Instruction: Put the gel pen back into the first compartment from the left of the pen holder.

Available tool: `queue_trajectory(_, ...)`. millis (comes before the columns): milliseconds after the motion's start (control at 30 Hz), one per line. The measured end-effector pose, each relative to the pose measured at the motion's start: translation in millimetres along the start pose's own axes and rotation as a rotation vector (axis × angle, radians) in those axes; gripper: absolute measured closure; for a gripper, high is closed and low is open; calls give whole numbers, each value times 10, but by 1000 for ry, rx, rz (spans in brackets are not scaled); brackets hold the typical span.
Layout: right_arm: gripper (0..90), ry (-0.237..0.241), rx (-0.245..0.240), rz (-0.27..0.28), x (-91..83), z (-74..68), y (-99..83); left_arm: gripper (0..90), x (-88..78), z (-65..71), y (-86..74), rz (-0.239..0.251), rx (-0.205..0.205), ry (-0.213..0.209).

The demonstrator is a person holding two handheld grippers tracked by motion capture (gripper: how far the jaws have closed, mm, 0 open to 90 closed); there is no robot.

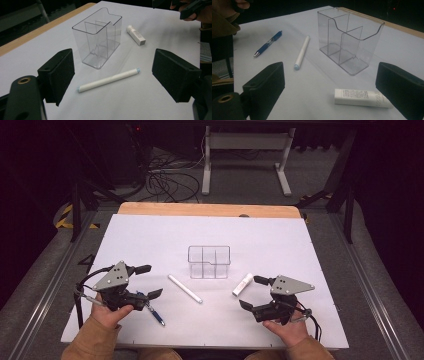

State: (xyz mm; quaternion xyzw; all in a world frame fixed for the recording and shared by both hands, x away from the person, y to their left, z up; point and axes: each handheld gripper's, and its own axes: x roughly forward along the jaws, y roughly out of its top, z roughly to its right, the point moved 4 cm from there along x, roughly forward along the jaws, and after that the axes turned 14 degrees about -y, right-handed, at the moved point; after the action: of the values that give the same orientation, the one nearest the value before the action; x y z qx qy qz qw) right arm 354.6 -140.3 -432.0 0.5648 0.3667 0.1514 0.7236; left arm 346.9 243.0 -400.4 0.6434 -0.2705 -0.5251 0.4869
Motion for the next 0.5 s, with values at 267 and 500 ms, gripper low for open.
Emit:
queue_trajectory(267, 135, 8, 0, -25, 50, -49, 32, 191, -12, 9, 4, 11, 3, 3)
queue_trajectory(500, 188, -16, -34, -12, 53, -105, 82, 192, -11, 12, 7, 13, 2, 1)
